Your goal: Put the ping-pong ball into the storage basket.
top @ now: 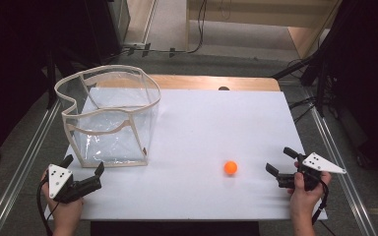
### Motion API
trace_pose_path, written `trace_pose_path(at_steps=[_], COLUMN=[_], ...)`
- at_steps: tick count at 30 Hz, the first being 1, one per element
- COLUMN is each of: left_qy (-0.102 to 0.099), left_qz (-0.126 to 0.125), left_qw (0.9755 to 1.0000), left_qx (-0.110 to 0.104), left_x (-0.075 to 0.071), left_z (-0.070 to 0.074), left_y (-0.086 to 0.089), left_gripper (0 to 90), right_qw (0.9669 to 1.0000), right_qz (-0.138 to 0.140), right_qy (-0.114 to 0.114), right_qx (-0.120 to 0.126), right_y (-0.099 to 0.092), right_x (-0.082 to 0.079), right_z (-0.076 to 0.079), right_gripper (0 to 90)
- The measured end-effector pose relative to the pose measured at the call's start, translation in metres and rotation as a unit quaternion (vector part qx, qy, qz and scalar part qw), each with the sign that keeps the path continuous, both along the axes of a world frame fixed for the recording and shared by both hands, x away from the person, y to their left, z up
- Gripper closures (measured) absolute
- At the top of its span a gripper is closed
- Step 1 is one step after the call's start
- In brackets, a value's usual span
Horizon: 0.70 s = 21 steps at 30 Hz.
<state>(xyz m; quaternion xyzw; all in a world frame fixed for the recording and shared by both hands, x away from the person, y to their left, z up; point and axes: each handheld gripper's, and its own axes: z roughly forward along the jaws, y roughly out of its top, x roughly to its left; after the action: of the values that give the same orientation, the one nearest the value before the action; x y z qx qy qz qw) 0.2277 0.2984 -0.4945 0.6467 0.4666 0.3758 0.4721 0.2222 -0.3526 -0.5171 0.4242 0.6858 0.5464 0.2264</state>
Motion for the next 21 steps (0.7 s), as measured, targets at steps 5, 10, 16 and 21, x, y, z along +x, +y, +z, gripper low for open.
trace_pose_path(at_steps=[5, 10, 16, 21], left_qy=[-0.001, -0.001, -0.003, -0.001], left_qz=[0.001, 0.002, 0.001, 0.001], left_qw=[1.0000, 1.0000, 1.0000, 1.0000], left_qx=[0.001, 0.001, 0.003, 0.003], left_x=[-0.001, -0.001, -0.001, -0.001], left_z=[0.000, 0.000, 0.000, -0.001], left_y=[0.000, -0.001, -0.001, -0.001], left_gripper=[0.0, 0.0, 0.0, 0.0], right_qw=[0.9995, 0.9994, 0.9974, 0.9961], right_qz=[0.029, 0.028, 0.070, 0.083], right_qy=[-0.006, -0.010, 0.004, 0.017], right_qx=[0.002, -0.016, -0.011, -0.025], right_y=[0.003, 0.009, 0.014, 0.018], right_x=[0.001, 0.002, 0.001, 0.005], right_z=[0.003, 0.011, 0.016, 0.020], right_gripper=[0.0, 0.0, 0.0, 0.0])
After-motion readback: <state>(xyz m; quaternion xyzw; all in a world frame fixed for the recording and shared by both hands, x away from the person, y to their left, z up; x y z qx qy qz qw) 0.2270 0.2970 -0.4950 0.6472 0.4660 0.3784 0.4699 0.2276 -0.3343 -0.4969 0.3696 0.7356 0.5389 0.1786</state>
